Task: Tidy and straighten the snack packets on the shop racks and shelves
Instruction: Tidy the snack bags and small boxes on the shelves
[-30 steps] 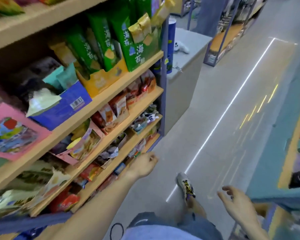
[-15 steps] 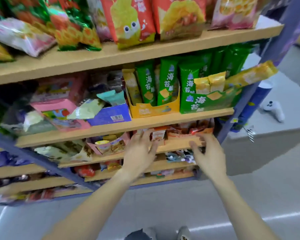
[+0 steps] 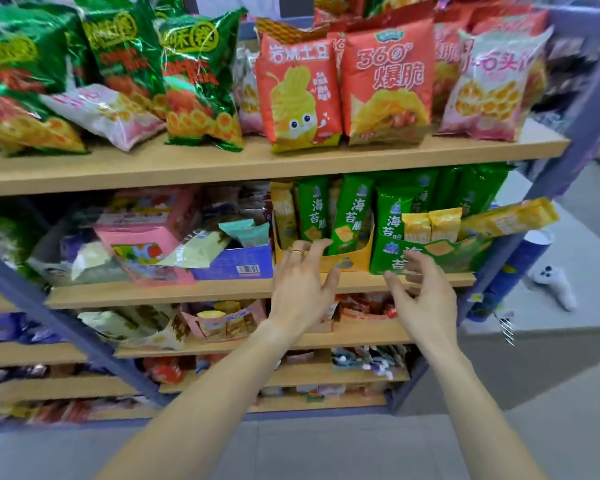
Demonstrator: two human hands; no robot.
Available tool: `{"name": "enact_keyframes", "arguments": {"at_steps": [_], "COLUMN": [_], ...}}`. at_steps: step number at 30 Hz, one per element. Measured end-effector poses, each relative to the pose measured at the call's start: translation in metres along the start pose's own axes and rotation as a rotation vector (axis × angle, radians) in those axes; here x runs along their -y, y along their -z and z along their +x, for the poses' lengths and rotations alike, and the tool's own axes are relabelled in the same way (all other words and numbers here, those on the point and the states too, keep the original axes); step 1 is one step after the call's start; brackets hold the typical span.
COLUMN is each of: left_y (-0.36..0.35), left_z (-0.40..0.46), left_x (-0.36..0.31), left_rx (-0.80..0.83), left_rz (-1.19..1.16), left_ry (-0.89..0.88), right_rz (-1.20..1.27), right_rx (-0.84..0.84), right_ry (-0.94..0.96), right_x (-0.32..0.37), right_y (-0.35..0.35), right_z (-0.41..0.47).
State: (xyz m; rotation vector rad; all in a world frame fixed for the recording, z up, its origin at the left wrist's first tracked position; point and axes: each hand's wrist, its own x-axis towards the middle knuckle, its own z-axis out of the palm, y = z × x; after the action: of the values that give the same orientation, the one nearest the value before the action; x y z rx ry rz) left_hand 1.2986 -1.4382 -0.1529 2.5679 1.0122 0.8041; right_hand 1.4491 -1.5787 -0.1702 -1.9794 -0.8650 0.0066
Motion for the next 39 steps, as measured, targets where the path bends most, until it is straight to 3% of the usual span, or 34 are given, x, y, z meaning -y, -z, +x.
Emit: {"name": "enact_keyframes", "arguments": {"at_steps": [6, 12, 16, 21, 27, 30, 39], "left_y": [-0.011, -0.036, -0.049, -0.067, -0.074, -0.064, 0.013], "left_z": [0.017, 0.029, 0.054, 0.078, 0.091, 0.097, 0.06], "left_x": [-0.026, -0.08, -0.105, -0.134, -0.148, -0.153, -0.154], "left_rx": [0.045, 0.064, 0.025, -0.031, 0.047, 0.076, -0.207], "left_rz": [-0.086, -0.205, -0.15, 0.117, 0.267, 0.199, -0.089], "left_ry": [-0.231, -0.272, -0.264, -0.259, -0.248, -0.245, -0.253], "right_rz": [0.085, 0.114, 0.208, 0.149, 0.118, 0.197, 0.477], "right_rx": [-0.158, -0.318, -0.439, -0.378, -0.274, -0.283, -0.429], "right_ry": [-0.132, -0.216, -0.244, -0.174, -0.037, -0.034, 0.135], "right_x": [-0.012, -0.033, -0.034, -0.041, -0.046, -0.038, -0.002], "right_y": [0.041, 0.082, 0.099, 0.098, 0.093, 0.103, 0.153], "right_z": [-0.002, 0.015, 0.058, 0.1, 0.117, 0.117, 0.094]}}
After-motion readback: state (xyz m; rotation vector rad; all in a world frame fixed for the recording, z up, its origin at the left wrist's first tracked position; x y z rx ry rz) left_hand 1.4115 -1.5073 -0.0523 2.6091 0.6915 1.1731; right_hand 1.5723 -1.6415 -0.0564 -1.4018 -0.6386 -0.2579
